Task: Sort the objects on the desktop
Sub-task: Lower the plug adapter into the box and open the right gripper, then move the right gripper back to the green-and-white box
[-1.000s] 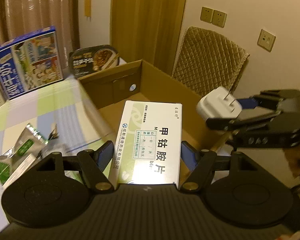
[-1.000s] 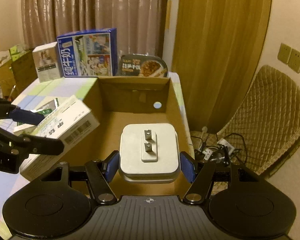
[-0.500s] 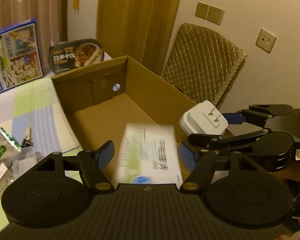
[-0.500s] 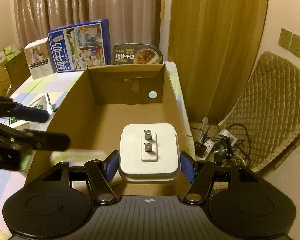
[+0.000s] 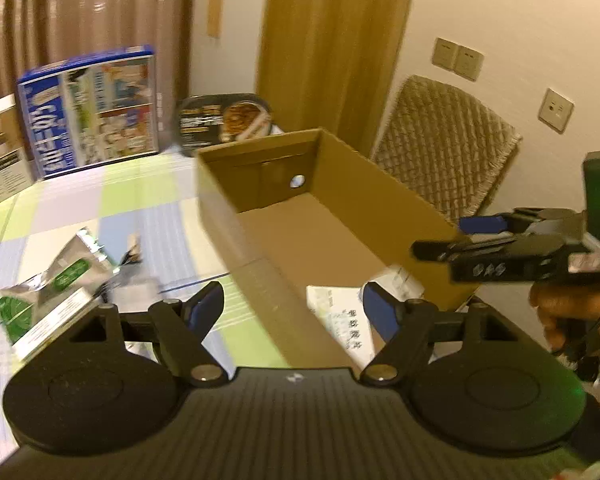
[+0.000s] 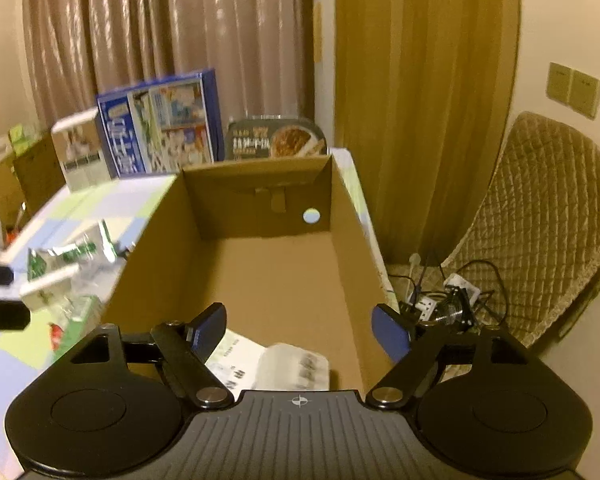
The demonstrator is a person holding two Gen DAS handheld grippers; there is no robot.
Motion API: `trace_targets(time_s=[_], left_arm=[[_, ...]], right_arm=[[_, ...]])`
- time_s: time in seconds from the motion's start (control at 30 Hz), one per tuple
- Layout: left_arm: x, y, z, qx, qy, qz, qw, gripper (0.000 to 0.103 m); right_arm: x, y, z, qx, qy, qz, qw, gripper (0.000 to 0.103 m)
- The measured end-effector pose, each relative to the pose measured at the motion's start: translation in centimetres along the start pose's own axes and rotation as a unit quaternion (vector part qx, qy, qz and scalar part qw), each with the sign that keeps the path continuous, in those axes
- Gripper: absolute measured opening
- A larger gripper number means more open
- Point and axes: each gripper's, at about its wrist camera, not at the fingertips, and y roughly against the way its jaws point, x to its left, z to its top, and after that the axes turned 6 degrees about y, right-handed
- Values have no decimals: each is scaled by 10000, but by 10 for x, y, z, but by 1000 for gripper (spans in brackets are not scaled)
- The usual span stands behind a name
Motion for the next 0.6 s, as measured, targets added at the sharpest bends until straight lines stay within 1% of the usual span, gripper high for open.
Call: trace_targets(time_s=[0.13, 0.23, 0.3, 0.43, 0.6], left_arm=[[20, 19, -14, -19, 188, 171, 9997, 74], [38, 34, -30, 16, 305, 333, 9990, 77], [51, 45, -42, 55, 377, 464, 9982, 77], [77, 70, -63, 140, 528, 767, 9956, 78], [106, 100, -83, 73, 826, 1044, 9911, 79]], right_arm=[[20, 27, -13, -213, -135, 126, 9996, 84], [45, 47, -25, -386, -141, 315, 9987, 89], [62, 58, -31, -445, -127, 431, 9980, 90], [98, 69, -38, -458, 22, 728, 9963, 93], [137, 73, -48, -374, 296, 980, 9940, 93]])
